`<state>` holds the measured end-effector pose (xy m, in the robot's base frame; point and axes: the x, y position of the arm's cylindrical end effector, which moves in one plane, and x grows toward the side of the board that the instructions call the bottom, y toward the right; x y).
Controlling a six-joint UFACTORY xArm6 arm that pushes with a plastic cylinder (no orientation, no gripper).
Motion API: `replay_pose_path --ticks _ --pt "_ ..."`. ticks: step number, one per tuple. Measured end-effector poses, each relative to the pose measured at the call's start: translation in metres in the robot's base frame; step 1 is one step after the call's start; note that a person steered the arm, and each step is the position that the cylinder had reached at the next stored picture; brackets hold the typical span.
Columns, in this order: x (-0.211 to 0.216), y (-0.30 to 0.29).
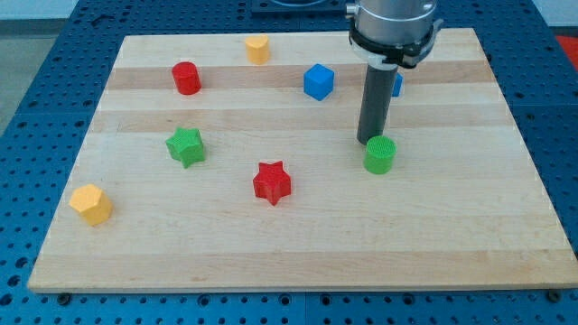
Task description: Move the green circle towards the down
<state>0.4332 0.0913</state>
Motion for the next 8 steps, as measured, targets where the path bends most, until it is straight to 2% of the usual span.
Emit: replay_pose_path --ticks 1,2,4,5,7,8 --pt "0.022 0.000" --pt "0.028 0.000" --pt "0.014 -0.048" --pt "0.031 -0.054" --pt "0.042 0.006" --pt "0.067 0.032"
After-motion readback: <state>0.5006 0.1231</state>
